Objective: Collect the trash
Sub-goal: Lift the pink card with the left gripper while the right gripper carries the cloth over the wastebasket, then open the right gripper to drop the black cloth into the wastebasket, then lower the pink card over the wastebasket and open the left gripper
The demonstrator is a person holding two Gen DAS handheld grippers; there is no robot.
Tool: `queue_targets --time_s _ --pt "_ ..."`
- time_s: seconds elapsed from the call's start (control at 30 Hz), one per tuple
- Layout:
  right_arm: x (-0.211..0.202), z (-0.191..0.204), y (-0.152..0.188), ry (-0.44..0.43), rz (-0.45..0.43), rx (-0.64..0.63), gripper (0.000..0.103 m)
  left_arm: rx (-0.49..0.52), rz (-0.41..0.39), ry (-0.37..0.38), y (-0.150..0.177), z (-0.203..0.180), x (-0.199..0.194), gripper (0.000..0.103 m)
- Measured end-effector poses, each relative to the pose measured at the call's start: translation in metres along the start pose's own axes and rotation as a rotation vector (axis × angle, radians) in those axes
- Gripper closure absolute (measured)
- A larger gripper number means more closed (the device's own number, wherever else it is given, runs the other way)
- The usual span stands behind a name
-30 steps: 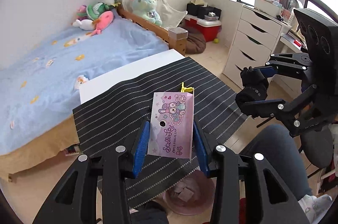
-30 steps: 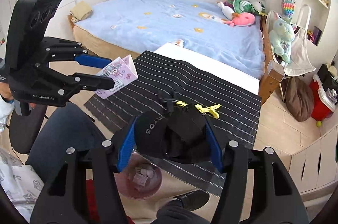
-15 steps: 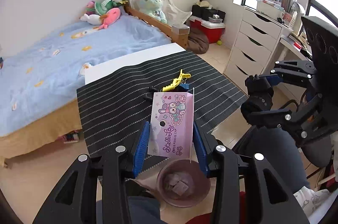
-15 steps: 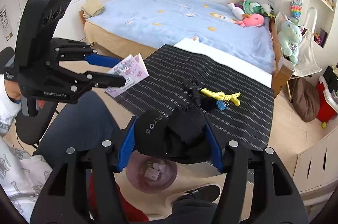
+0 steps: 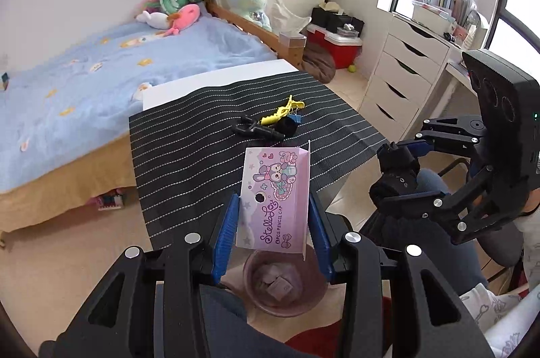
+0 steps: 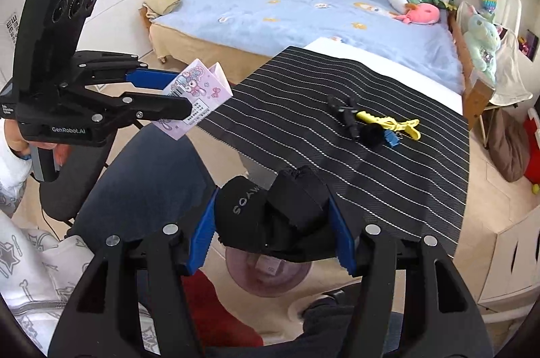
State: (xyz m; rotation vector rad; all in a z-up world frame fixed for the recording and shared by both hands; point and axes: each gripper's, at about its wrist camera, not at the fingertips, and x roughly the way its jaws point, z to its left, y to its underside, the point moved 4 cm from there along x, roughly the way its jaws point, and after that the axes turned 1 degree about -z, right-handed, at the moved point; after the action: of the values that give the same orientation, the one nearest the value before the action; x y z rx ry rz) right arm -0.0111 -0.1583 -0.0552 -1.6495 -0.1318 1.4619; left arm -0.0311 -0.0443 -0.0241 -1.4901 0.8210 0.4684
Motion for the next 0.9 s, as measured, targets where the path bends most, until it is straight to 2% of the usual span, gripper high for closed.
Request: queue_targets --time_s 0.2,0.3,0.5,0.9 --pt "0.004 0.003 0.002 -0.031 0.005 0.0 0.019 0.0 0.0 -0.006 0.001 0.0 -0.001 0.062" --pt "0.003 0.003 0.003 -0.035 -0.001 0.01 0.012 0.001 0.003 -0.005 0.002 0.0 -0.001 0.062" --pt "-0.001 0.0 0.005 -0.03 -0.008 0.025 0.007 0.009 0.011 0.003 0.003 -0.003 0.0 0.062" --pt "-0.015 -0.014 0.006 0.006 -0.034 0.096 0.005 0.033 0.017 0.024 0.002 -0.013 0.001 0.062"
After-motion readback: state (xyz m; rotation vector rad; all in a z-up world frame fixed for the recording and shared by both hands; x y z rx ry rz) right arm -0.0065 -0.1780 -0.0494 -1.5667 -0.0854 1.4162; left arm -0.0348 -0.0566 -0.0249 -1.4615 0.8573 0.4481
